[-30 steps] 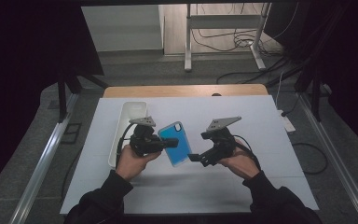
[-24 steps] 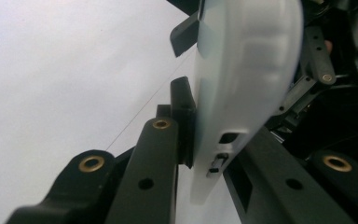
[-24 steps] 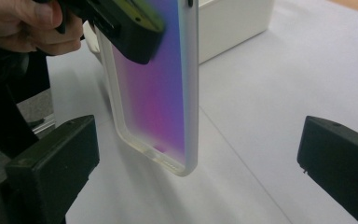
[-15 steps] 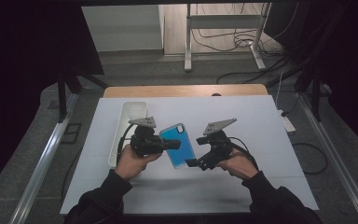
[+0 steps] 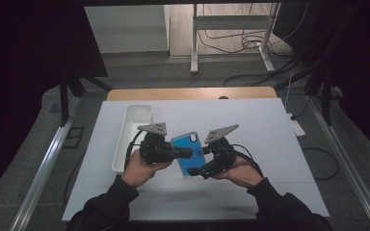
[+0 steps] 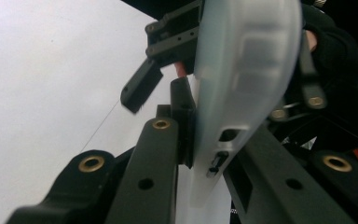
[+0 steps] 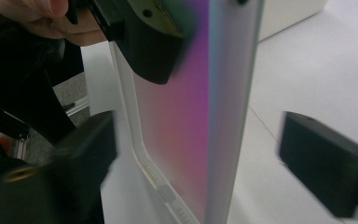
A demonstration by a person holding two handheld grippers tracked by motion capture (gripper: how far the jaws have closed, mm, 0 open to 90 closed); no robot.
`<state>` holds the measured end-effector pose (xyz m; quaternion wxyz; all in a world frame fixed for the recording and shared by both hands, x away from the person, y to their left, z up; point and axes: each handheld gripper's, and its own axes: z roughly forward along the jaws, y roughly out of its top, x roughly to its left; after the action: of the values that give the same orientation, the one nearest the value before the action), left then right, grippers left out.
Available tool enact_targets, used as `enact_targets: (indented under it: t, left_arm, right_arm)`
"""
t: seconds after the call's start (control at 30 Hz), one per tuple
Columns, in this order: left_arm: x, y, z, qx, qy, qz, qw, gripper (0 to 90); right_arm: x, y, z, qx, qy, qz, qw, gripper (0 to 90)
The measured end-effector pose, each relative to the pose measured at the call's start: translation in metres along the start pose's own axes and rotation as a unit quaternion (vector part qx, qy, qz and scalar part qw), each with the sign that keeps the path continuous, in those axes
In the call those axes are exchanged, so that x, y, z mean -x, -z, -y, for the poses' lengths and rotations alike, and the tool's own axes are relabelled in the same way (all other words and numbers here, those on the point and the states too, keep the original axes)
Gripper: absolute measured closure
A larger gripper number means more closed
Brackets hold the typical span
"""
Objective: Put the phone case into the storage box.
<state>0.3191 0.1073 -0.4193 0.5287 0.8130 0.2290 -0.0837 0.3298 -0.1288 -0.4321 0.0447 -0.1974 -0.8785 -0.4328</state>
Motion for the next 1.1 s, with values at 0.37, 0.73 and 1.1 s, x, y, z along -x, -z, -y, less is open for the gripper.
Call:
enact_targets:
  t: [0.37, 0.73, 1.1]
  left_arm:
    - [0.001, -0.004, 0.0, -0.006, -0.011, 0.013, 0.9998, 84.6]
    - [0.002, -0.005, 0.0, -0.005, -0.017, -0.003, 0.9998, 73.3]
    - [0.008, 0.002, -0.005, 0.01, -0.018, -0.081, 0.9965, 46.2]
  right_arm:
    - [0.006, 0.004, 0.002, 0.014, -0.003, -0.081, 0.9966, 71.4]
    - [0.008, 0.006, 0.002, 0.012, 0.0, -0.106, 0.9943, 85.3]
    - [0.01, 0.012, 0.002, 0.024, 0.0, -0.045, 0.9987, 85.3]
